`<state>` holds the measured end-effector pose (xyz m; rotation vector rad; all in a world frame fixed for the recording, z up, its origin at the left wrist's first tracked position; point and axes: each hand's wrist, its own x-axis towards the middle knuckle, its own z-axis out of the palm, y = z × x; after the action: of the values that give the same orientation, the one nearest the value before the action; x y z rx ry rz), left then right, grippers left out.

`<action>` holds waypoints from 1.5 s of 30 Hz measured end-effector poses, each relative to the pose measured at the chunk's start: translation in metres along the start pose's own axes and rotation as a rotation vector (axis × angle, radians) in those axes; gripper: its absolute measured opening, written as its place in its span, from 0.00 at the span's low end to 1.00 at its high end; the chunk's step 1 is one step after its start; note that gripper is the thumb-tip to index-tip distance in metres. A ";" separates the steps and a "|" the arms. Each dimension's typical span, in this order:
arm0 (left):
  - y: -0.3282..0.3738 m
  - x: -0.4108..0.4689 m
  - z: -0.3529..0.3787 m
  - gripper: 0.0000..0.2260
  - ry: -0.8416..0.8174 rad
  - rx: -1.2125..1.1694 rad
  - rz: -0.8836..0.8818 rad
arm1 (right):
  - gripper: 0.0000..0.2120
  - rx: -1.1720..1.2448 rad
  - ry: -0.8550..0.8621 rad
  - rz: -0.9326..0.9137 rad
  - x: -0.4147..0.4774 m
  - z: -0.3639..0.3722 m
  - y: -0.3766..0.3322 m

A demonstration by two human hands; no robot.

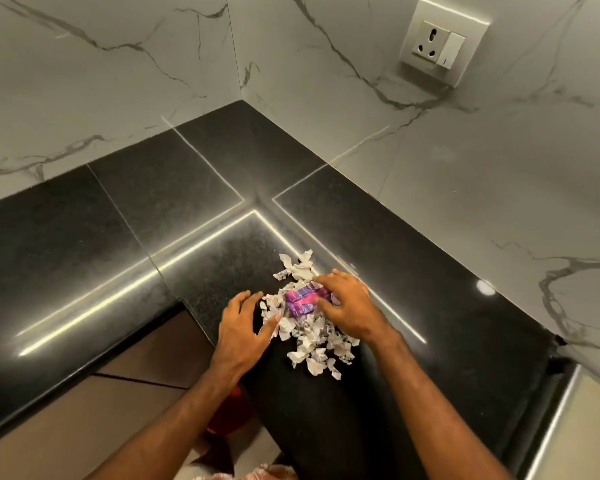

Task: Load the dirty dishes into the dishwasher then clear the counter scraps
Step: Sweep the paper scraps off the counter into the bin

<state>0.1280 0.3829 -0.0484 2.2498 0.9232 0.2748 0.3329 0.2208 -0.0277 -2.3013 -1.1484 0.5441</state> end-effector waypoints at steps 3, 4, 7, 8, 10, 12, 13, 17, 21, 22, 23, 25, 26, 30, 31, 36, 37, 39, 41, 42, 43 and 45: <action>-0.005 -0.011 -0.005 0.29 -0.027 0.070 0.049 | 0.26 -0.116 -0.053 -0.048 -0.004 0.004 -0.002; -0.006 -0.013 -0.006 0.29 -0.076 0.064 0.041 | 0.27 -0.113 -0.046 -0.043 -0.002 0.005 -0.003; -0.004 -0.011 -0.007 0.29 -0.226 0.091 -0.023 | 0.23 -0.139 -0.047 -0.031 0.004 0.002 -0.011; -0.004 -0.008 -0.008 0.28 -0.242 0.110 -0.024 | 0.20 -0.146 -0.047 -0.024 0.006 0.001 -0.015; -0.002 -0.003 -0.011 0.25 -0.230 0.086 -0.041 | 0.14 -0.122 -0.016 0.003 0.009 -0.005 -0.022; 0.003 0.000 -0.018 0.22 -0.192 0.015 -0.061 | 0.10 -0.024 0.034 0.061 0.009 -0.017 -0.028; 0.005 0.000 -0.022 0.20 -0.176 -0.013 -0.057 | 0.08 0.045 0.057 0.085 0.007 -0.024 -0.030; 0.012 -0.008 -0.037 0.15 -0.134 -0.114 -0.034 | 0.08 0.282 0.167 0.150 -0.015 -0.053 -0.044; 0.031 -0.019 -0.044 0.11 -0.203 -0.267 0.000 | 0.10 0.509 0.025 0.294 -0.053 -0.070 -0.040; 0.036 -0.022 -0.041 0.11 -0.239 -0.272 0.013 | 0.10 0.471 -0.074 0.321 -0.062 -0.066 -0.037; 0.041 -0.024 -0.036 0.10 -0.274 -0.253 0.027 | 0.09 0.357 -0.159 0.342 -0.070 -0.059 -0.033; 0.045 -0.027 -0.021 0.09 -0.343 -0.161 0.056 | 0.08 0.097 -0.257 0.385 -0.084 -0.032 -0.025; 0.046 -0.027 -0.013 0.10 -0.387 -0.109 0.074 | 0.08 0.010 -0.265 0.405 -0.090 -0.019 -0.023; 0.049 -0.030 0.009 0.11 -0.492 0.009 0.142 | 0.08 -0.063 -0.054 0.368 -0.105 0.013 -0.027; 0.052 -0.030 0.011 0.11 -0.487 0.018 0.135 | 0.06 -0.016 -0.004 0.355 -0.107 0.016 -0.028; 0.066 -0.031 0.017 0.08 -0.418 -0.124 0.008 | 0.04 0.212 0.160 0.384 -0.111 0.020 -0.042; 0.068 -0.032 0.017 0.09 -0.404 -0.178 -0.012 | 0.06 0.264 0.191 0.379 -0.113 0.019 -0.044; 0.071 -0.034 0.016 0.12 -0.370 -0.292 -0.038 | 0.11 0.375 0.263 0.362 -0.118 0.019 -0.050; 0.074 -0.037 0.013 0.17 -0.351 -0.417 -0.052 | 0.18 0.457 0.333 0.360 -0.123 0.018 -0.054; 0.075 -0.038 0.011 0.20 -0.352 -0.478 -0.057 | 0.22 0.509 0.350 0.363 -0.125 0.018 -0.056; 0.076 -0.040 0.009 0.23 -0.353 -0.515 -0.059 | 0.26 0.572 0.355 0.371 -0.128 0.018 -0.059; 0.077 -0.043 0.007 0.26 -0.352 -0.528 -0.056 | 0.26 0.651 0.357 0.408 -0.129 0.020 -0.063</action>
<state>0.1412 0.3104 0.0002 1.7099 0.6329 0.0767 0.2101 0.1528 0.0107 -1.9321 -0.2630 0.5236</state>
